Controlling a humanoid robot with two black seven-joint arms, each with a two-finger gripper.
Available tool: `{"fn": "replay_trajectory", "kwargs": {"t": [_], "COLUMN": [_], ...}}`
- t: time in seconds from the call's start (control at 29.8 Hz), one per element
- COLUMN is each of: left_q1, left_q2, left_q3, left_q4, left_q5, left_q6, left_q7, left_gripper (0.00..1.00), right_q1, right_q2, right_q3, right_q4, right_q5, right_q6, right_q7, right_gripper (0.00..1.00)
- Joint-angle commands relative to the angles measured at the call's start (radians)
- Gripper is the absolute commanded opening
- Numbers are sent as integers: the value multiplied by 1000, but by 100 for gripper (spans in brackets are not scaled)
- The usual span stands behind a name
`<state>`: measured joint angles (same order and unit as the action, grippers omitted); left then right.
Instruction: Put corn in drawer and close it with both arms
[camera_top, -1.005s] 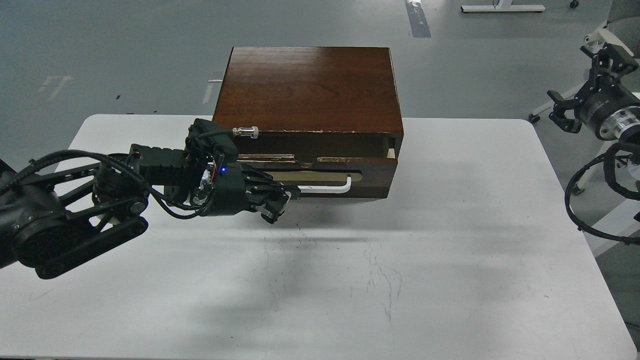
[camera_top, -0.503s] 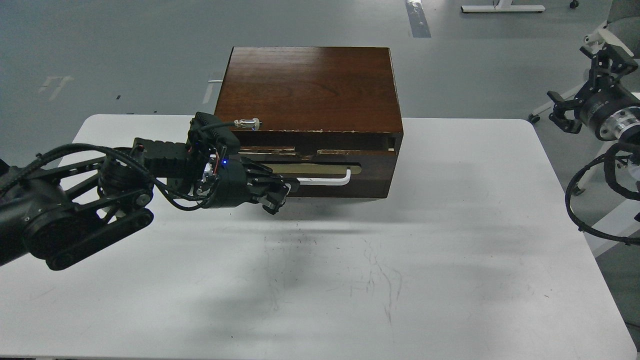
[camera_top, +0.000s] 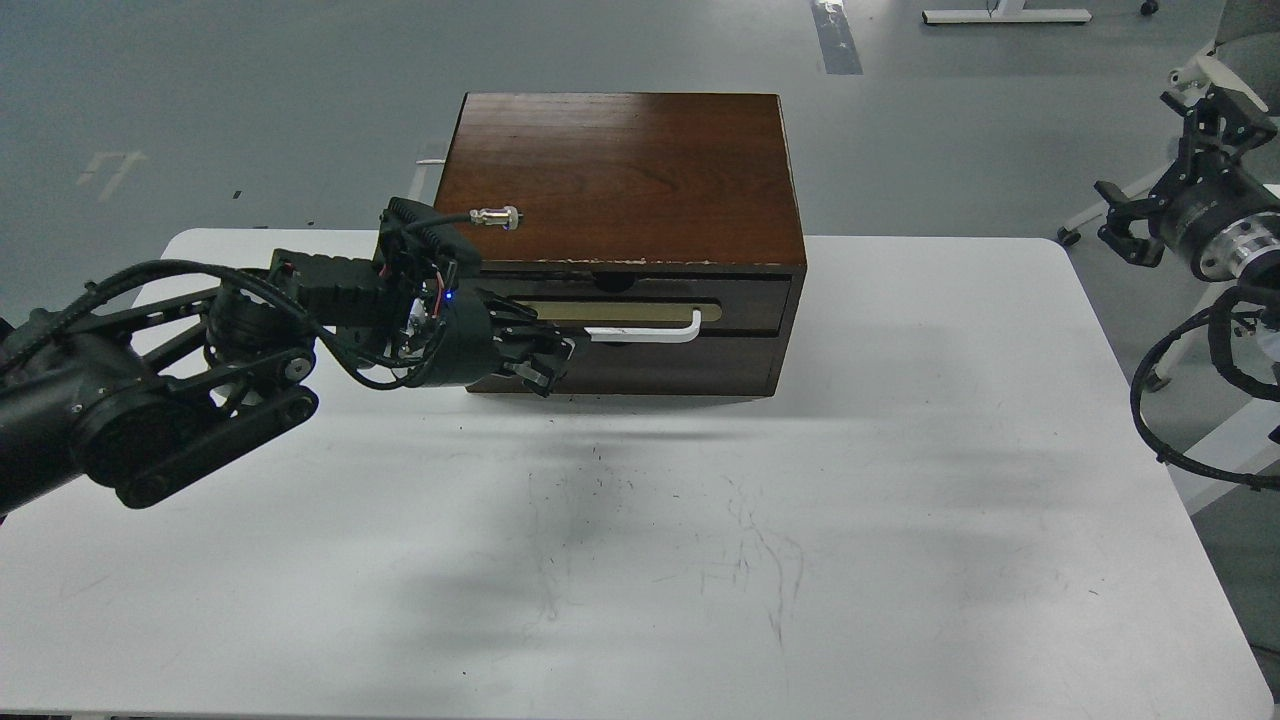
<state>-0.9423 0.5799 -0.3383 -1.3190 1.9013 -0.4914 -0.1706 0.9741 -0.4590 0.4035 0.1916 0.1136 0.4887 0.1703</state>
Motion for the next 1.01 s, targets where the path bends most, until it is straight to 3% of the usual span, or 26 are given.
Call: {"fn": "replay_trajectory", "kwargs": {"t": [0.0, 0.17, 0.34, 0.54, 0.67, 0.7, 0.74, 0.8, 0.87, 0.9, 0.97], "left_q1": [-4, -3, -6, -10, -16, -16, -15, -6, -6, -6, -4], "left_q2": [-5, -6, 6, 66, 93, 103, 109, 117, 126, 133, 149], "left_q3": [-1, -1, -1, -13, -33, -62, -97, -143, -154, -162, -165], "left_q4": [6, -11, -54, -68, -68, -59, -51, -10, 26, 49, 73], "left_q5": [-1, -2, -88, -307, -474, -579, -702, -903, -1045, -1149, -1294], "left_q6": [3, 3, 3, 3, 3, 3, 3, 3, 3, 3, 3], "left_q7": [-7, -12, -85, -141, -148, -148, -144, -138, -139, -142, -148], "left_gripper": [0, 0, 0, 0, 0, 14, 44, 82, 88, 97, 97], "right_q1": [2, 0, 0, 0, 0, 0, 0, 2, 2, 2, 2], "right_q2": [0, 0, -1, -4, -4, -4, -4, -4, -4, -4, -3], "right_q3": [0, 0, -2, -3, -2, 1, 3, 5, 6, 8, 9], "right_q4": [0, 0, 0, 0, 0, 0, 0, 0, 2, 2, 3], "right_q5": [0, 0, 0, 0, 0, 1, 0, 1, 1, 1, 1], "right_q6": [0, 0, 0, 0, 0, 0, 0, 0, 0, 0, 0], "right_q7": [0, 0, 0, 0, 0, 0, 0, 3, 12, 23, 44], "right_gripper": [100, 100, 100, 100, 100, 100, 100, 100, 100, 100, 100]}}
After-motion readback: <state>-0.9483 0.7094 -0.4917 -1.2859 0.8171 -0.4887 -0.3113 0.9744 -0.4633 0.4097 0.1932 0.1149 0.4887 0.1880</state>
